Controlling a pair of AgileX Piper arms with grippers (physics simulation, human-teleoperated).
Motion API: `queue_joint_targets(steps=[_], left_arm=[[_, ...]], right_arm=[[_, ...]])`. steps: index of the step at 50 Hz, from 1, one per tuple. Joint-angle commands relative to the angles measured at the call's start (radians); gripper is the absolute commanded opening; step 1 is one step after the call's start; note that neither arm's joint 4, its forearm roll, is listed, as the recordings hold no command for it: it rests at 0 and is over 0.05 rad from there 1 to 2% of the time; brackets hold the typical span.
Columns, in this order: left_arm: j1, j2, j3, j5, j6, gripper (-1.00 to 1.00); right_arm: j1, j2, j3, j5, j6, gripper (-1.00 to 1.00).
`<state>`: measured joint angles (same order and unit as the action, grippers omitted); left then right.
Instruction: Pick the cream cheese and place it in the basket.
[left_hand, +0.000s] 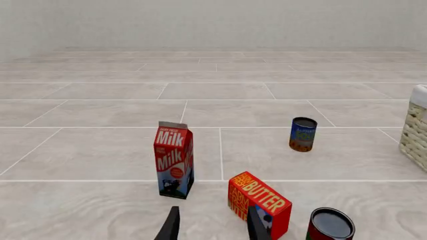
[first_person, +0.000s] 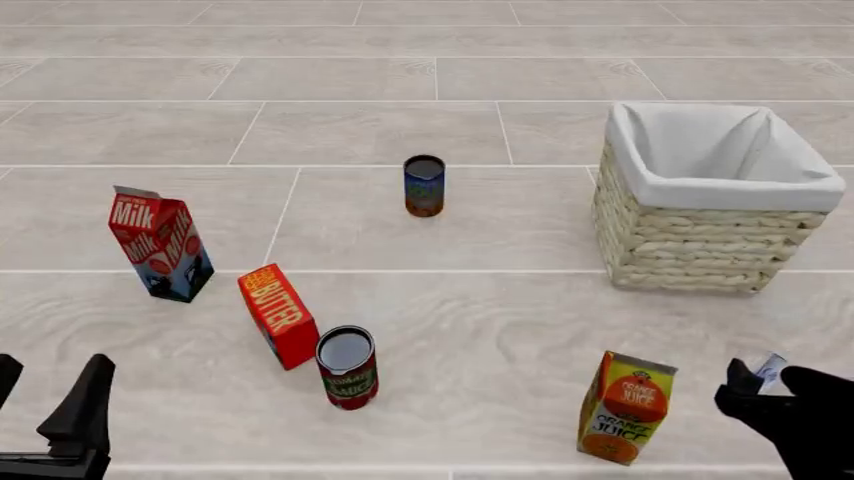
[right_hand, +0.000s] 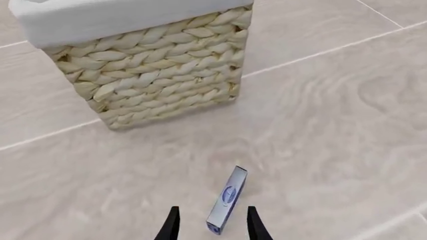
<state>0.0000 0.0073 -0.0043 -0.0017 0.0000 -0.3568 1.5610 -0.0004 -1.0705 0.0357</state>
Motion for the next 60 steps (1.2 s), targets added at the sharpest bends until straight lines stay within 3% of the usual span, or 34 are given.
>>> queue_joint_targets(steps=[1,5,28,35,60], left_arm=[[0.000,0.000,0.000,0.000,0.000,1.00],[0.000,0.000,0.000,0.000,0.000,1.00],[0.000,0.000,0.000,0.000,0.000,1.00],[0.000,0.000,0.000,0.000,0.000,1.00],[0.000,0.000,0.000,0.000,0.000,1.00]], right_arm=[[-0.011,0.116,0.000,-0.104,-0.016,1.00],[-0.013,0.163,0.000,-0.143,-0.024,1.00],[-0.024,0.211,-0.010,-0.149,-0.042,1.00],[-0.019,0.224,-0.007,-0.149,-0.017,1.00],[-0.026,0.261,-0.031,-0.149,-0.050,1.00]])
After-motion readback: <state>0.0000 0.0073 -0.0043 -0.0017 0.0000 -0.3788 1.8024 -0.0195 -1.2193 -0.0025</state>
